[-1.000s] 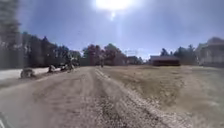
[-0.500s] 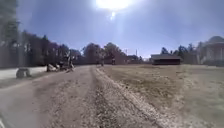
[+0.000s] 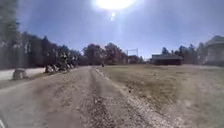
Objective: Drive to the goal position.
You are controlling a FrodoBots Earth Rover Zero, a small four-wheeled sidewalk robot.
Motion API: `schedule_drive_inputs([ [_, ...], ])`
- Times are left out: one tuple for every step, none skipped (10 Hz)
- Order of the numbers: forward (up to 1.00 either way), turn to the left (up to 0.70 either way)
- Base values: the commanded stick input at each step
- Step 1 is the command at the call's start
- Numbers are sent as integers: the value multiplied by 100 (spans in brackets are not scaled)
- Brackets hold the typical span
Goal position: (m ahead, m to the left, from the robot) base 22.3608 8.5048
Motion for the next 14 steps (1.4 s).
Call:
schedule_drive_inputs([
  [68,3],
  [68,3],
  [68,3],
  [68,3],
  [68,3],
  [68,3],
  [68,3],
  [68,3],
  [68,3],
  [68,3],
  [68,3],
  [68,3],
  [68,3],
  [68,3],
])
